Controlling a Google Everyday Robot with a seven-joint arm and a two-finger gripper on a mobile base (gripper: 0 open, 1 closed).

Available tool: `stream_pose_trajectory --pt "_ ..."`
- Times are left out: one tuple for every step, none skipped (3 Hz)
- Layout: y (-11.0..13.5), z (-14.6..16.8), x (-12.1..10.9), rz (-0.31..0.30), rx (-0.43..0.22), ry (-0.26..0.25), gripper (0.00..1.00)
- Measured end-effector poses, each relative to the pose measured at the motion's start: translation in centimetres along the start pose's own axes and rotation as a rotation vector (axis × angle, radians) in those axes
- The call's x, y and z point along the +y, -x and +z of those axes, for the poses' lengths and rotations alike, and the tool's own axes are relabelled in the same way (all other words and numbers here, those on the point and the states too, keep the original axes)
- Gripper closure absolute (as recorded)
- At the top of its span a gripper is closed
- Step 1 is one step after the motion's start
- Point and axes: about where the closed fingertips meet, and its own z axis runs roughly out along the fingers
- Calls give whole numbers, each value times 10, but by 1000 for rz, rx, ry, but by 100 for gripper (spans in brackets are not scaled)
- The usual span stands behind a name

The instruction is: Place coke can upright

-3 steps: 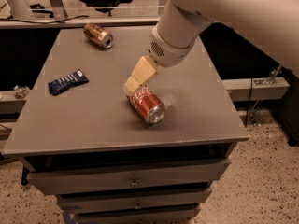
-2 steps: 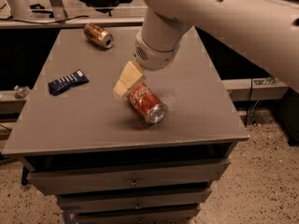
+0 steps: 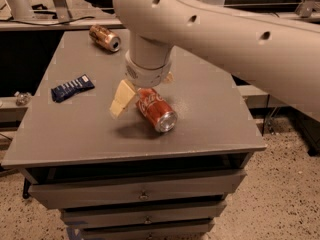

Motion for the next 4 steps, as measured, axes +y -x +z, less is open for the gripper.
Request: stream_pose_trajectory --pt "-4 10 1 17 26 -24 17" --pt "-6 12 1 25 33 -44 40" --pt "-7 13 -1 30 35 -58 63" --pt "-5 11 -4 24 28 -68 86"
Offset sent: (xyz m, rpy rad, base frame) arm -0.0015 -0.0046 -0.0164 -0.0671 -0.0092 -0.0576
